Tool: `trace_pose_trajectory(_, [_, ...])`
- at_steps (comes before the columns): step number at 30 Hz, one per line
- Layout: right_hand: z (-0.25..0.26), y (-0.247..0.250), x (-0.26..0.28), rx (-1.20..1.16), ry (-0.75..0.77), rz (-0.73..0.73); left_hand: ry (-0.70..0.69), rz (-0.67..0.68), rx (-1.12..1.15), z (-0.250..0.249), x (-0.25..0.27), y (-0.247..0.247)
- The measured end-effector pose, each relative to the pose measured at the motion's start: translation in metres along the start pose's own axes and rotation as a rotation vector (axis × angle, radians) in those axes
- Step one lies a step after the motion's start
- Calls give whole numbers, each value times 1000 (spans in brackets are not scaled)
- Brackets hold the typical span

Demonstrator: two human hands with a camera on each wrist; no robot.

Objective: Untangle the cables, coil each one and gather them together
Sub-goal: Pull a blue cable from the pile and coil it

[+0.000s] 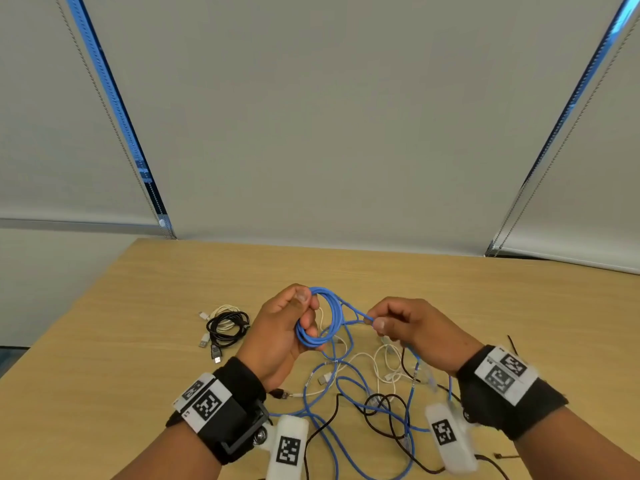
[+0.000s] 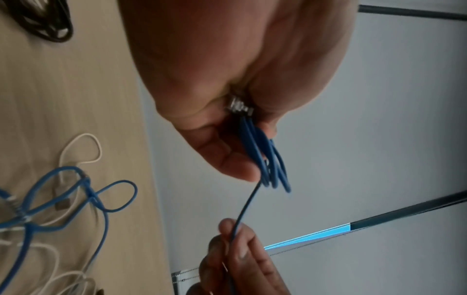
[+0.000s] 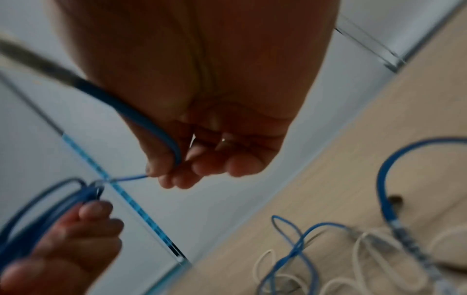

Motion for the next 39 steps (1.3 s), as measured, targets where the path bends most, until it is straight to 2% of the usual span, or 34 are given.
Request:
trace_pose_trajectory(3, [-2,-8,0,292,80,-34,40,-3,14,8,1,-2])
trace_pose_trajectory(6, [-3,-9,-3,312,55,-168,106,2,78,18,3,-8])
trace_pose_trajectory(9, [-9,-7,-4,-132,-164,-307,132,-15,105,23,5,-10])
trace_pose_trajectory(11, [-8,-7,-3,-397,-246,-350,133,-34,70,26,6,-9])
trace_pose_trajectory(15, [-4,-12,-3,-658,-266,-312,143,-77,37,34,8,-4])
trace_pose_trajectory(21, [-5,-21,1,-920,-315,-207,129,-64,167,34,9,-7])
trace_pose_trajectory(25, [-11,-25,3,-887,-357,-218,201,76,288,34,11,-14])
trace_pose_trajectory(27, [-14,-27,6,-862,-384,-229,187,106,254,35,12,-17])
trace_pose_trajectory(30, [-12,-32,12,-874,-414,-213,109,73,154,32,12,-19])
trace_pose_trajectory(33, [-5,-41,20,-847,-403,-123,6,-14,87,22,8,-18])
trace_pose_trajectory(37, [9,-57,29,-591,-345,53,-164,-53,-69,10,6,-20])
trace_pose_trajectory(39, [14,-55,29,-395,-281,54,-240,-80,-192,8,4,-19])
Point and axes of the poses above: each hand's wrist, its own x-axis away from the middle knuckle, its own y-axis out of the back of the hand, z = x × y, the point moved 6 cm from there along -x, towards the middle knuckle, and after that the axes turned 14 degrees about -z, right-handed, at the moved point
